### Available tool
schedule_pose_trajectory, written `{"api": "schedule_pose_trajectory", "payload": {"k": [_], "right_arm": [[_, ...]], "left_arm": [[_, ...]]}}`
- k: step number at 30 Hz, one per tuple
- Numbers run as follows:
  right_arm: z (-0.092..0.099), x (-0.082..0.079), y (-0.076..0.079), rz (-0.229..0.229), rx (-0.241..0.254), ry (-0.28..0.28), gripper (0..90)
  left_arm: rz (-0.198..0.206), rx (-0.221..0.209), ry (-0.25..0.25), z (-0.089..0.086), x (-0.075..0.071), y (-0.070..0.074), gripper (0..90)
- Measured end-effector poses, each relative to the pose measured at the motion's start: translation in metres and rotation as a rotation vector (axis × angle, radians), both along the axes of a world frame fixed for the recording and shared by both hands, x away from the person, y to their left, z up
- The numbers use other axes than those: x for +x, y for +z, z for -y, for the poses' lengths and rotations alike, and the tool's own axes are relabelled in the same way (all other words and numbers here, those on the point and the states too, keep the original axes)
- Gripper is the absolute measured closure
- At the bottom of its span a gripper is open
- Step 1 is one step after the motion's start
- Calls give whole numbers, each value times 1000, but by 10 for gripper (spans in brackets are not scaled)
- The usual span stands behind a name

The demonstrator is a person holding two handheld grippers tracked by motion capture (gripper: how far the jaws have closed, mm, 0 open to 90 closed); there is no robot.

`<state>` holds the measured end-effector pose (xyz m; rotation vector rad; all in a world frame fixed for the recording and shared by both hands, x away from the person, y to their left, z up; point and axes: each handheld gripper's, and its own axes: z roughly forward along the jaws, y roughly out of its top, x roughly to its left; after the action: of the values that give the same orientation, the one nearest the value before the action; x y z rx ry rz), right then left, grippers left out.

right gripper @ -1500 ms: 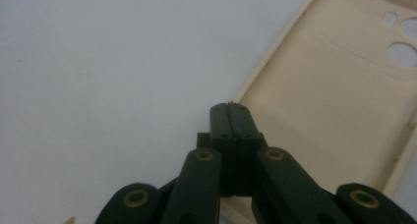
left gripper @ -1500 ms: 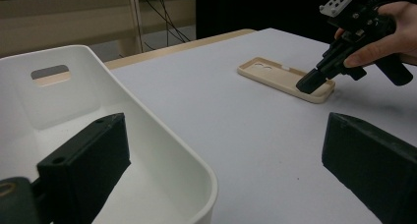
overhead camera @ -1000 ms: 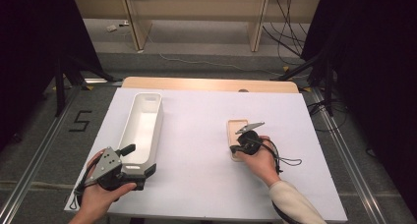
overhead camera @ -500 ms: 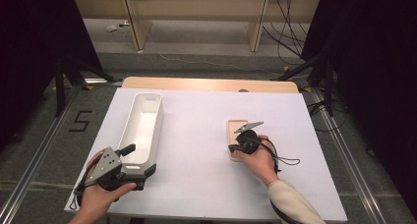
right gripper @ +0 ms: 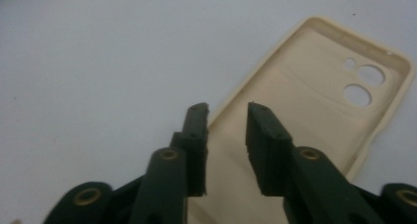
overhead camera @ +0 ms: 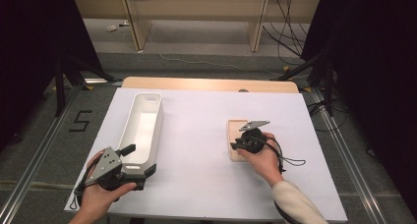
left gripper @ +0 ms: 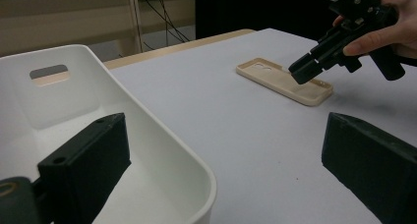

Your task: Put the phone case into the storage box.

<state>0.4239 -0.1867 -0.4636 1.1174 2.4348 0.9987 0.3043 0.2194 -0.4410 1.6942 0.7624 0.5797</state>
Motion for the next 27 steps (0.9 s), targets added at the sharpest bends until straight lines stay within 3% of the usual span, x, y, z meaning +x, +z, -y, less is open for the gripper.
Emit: {"api": "schedule_pose_trajectory", "payload": {"k": [1, 3, 6, 7, 13, 14, 15, 19, 20, 21, 22, 27], "right_arm": [[4, -1, 2, 19, 9, 3, 562], [6, -3, 5, -1, 9, 7, 524], [14, -4, 9, 13, 11, 32, 436], [20, -7, 13, 37, 28, 19, 394], [30, -8, 19, 61, 32, 10, 354], [32, -9, 21, 44, 41, 2, 348], [34, -9, 21, 66, 34, 8, 348], [38, -11, 20, 61, 31, 11, 339], [40, -13, 21, 41, 33, 6, 336], [40, -13, 19, 57, 29, 10, 336], [41, -14, 20, 39, 33, 6, 336], [48, -16, 20, 57, 31, 1, 335]], "left_arm": [[-14, 4, 14, 0, -1, 0, 34], [-8, 6, 9, 0, -1, 0, 35], [-12, 3, 12, 1, -1, 0, 34], [-13, 4, 11, 1, -1, 0, 34], [-14, 3, 13, 2, 0, 0, 34], [-15, 3, 13, 2, 0, 0, 34], [-15, 1, 13, 3, 0, 0, 34], [-16, 0, 14, 3, 0, 0, 34], [-14, 4, 14, 3, 0, 1, 34], [-14, 5, 14, 3, 0, 1, 34], [-13, 5, 14, 3, 0, 1, 34], [-13, 6, 14, 3, 0, 1, 34]]}}
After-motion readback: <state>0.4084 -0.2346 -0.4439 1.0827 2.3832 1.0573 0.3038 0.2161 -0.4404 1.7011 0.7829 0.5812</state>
